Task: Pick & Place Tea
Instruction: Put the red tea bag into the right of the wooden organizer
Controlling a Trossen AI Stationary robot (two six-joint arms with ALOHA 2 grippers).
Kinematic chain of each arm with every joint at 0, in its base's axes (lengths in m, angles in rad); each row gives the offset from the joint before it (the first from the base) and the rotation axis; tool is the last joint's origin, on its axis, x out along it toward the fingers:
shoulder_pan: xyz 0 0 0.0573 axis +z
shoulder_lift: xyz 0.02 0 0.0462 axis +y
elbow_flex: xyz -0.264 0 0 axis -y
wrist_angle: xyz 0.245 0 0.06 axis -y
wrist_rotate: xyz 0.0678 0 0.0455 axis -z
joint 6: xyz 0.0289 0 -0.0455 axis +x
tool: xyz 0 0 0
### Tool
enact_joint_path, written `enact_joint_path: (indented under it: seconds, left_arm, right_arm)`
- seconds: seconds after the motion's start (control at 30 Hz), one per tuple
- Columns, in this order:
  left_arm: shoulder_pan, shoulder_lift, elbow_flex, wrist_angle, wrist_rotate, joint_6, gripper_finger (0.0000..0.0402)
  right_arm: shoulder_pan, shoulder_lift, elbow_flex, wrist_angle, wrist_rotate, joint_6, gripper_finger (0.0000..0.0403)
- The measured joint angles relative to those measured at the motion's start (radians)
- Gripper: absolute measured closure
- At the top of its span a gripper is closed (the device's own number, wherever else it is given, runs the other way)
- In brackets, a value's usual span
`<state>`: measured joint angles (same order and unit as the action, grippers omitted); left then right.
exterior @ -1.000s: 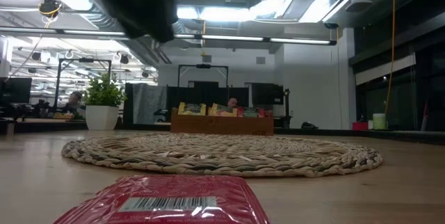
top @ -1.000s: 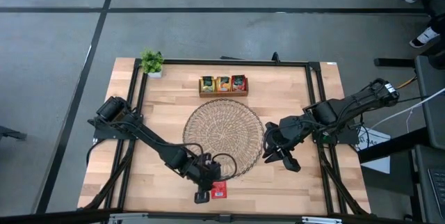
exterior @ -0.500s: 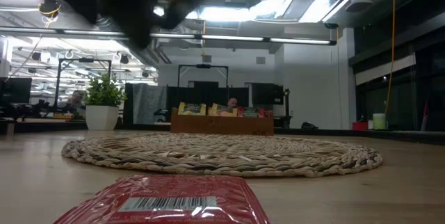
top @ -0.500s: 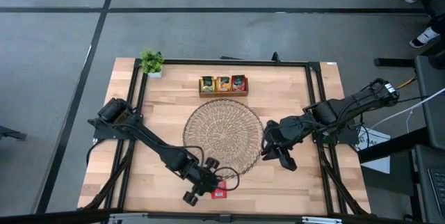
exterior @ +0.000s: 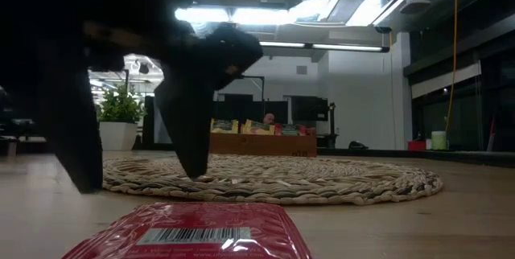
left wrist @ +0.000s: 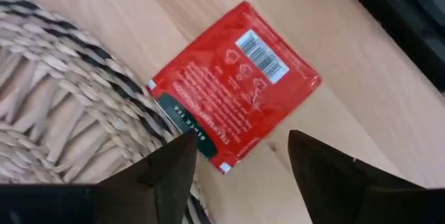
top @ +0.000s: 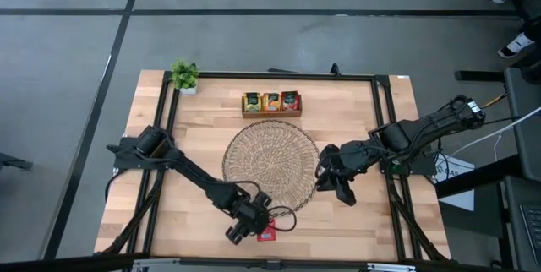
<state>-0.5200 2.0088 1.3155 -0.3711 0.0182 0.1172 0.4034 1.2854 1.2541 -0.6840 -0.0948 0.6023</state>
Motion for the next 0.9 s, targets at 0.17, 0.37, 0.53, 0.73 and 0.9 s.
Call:
enact_joint_path:
  seconds: [0.17,0.37,0.53,0.73,0.9]
  left_arm:
    - [0.02,0.017,0.0,0.002,0.0,0.004,0.0174]
    - [0.03,0.034,0.002,0.017,0.022,0.069,0.0181]
    - [0.025,0.032,0.006,0.004,0.022,0.105,0.0191]
    - [0.017,0.033,0.052,-0.003,0.027,0.114,0.0195]
    - [0.008,0.033,0.073,-0.017,0.03,0.113,0.0194]
  right_arm:
    - [0.0,0.0,0.0,0.0,0.02,0.022,0.0315]
    - [0.0,0.0,0.0,0.0,0.023,0.022,0.0315]
    - [0.0,0.0,0.0,0.0,0.023,0.022,0.0315]
    - [0.0,0.0,0.0,0.0,0.025,0.022,0.0315]
    - [0.0,0.0,0.0,0.0,0.025,0.022,0.0315]
